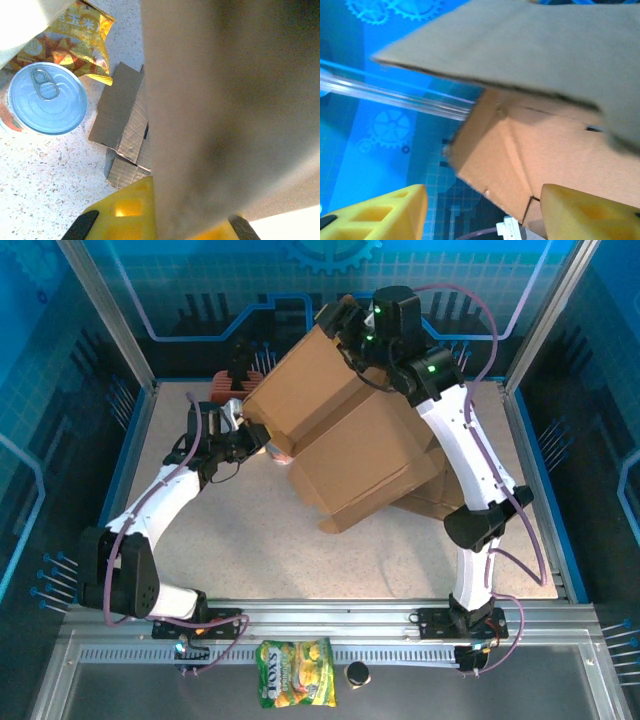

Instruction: Fold the paper box

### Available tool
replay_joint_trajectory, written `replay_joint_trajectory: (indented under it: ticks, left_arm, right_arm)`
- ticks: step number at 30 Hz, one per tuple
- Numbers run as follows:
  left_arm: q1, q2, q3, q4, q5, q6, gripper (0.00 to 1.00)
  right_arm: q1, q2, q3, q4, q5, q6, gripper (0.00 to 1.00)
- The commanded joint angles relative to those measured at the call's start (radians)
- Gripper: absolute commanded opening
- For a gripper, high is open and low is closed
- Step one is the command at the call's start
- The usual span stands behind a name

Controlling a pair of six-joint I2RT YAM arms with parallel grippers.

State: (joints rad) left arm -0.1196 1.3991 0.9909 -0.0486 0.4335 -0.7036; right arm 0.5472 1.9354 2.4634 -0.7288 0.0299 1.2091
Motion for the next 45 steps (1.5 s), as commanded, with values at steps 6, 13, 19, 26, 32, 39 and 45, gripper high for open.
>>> replay_joint_trajectory:
  ticks: [6,13,19,26,32,39,45]
  left_arm:
    - [0.003,-0.045,0.000,0.001,-0.009,0.017,0.00]
    - [0.003,-0.051,-0.003,0.000,-0.008,0.018,0.00]
    - [0.003,-0.058,-0.003,0.005,-0.014,0.015,0.00]
    - [0.003,-0.060,0.001,0.002,-0.016,0.014,0.00]
    - [0.001,-0.060,0.007,0.003,-0.017,0.016,0.00]
    - [0.001,-0.058,0.009,-0.005,-0.018,0.015,0.00]
    - [0.002,-0.034,0.029,-0.022,-0.005,0.014,0.00]
  right_arm:
    - [0.000,0.010,0.063,-0.023,0.161,0.058,0.66]
    - [-0.016,0.030,0.071,-0.031,0.144,0.082,0.68]
    - [-0.022,0.024,0.062,-0.128,0.149,0.087,0.63]
    - [-0.022,0.012,0.041,-0.139,0.114,0.080,0.48]
    - [-0.012,0.023,0.015,-0.135,0.054,0.081,0.53]
    - [0.005,0.057,0.114,-0.153,-0.022,-0.006,0.53]
    - [-0.061,-0.040,0.075,-0.087,-0.140,-0.225,0.58]
